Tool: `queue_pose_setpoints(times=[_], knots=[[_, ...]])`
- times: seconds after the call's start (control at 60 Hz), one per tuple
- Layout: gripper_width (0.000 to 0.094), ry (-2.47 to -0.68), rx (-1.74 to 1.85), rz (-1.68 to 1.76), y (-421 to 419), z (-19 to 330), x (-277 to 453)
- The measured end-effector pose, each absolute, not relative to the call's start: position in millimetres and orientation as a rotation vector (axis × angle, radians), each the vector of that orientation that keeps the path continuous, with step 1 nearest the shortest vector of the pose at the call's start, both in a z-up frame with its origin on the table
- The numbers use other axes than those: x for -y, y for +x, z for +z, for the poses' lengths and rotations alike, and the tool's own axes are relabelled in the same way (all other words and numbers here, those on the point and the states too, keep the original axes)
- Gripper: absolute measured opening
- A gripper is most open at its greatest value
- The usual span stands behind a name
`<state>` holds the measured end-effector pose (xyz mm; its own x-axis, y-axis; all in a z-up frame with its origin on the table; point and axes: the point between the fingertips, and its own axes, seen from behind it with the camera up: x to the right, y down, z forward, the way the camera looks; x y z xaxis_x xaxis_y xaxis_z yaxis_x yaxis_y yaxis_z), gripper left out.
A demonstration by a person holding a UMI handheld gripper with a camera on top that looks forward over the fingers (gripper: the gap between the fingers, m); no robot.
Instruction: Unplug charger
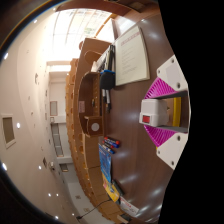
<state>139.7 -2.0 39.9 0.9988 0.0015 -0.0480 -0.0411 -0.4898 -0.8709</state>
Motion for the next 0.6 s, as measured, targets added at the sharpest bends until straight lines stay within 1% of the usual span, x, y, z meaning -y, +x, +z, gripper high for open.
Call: queue_pose_setpoints(times=[0.083,0.133,0.183,0.267,0.283,0.3,0.317,0.333,0.367,0.4,0.417,0.467,0.5,0.533,0.6], knots=[[0.0344,-2.064,-0.023,0.023,143,41,-1],[0.0282,-2.053,-0.031,0.012,143,43,0],[0.0257,-2.049,-0.030,0.009,142,44,1],[0.0246,-2.046,-0.028,0.011,143,47,2],[0.0245,-2.017,-0.037,0.019,143,55,3],[0.0245,-1.972,-0.042,0.018,144,72,2],[0.0244,-1.910,-0.036,0.000,146,95,0],[0.0244,-1.843,-0.025,-0.024,150,125,0],[0.0243,-1.688,-0.017,-0.041,151,194,1],[0.0244,-1.597,0.006,-0.026,146,245,3],[0.0244,-1.567,0.011,-0.014,150,281,2],[0.0243,-1.502,-0.004,0.023,148,317,7],[0.0244,-1.478,-0.015,0.026,158,334,9],[0.0242,-1.474,-0.026,0.015,171,339,10],[0.0241,-1.513,-0.056,-0.016,210,332,4]])
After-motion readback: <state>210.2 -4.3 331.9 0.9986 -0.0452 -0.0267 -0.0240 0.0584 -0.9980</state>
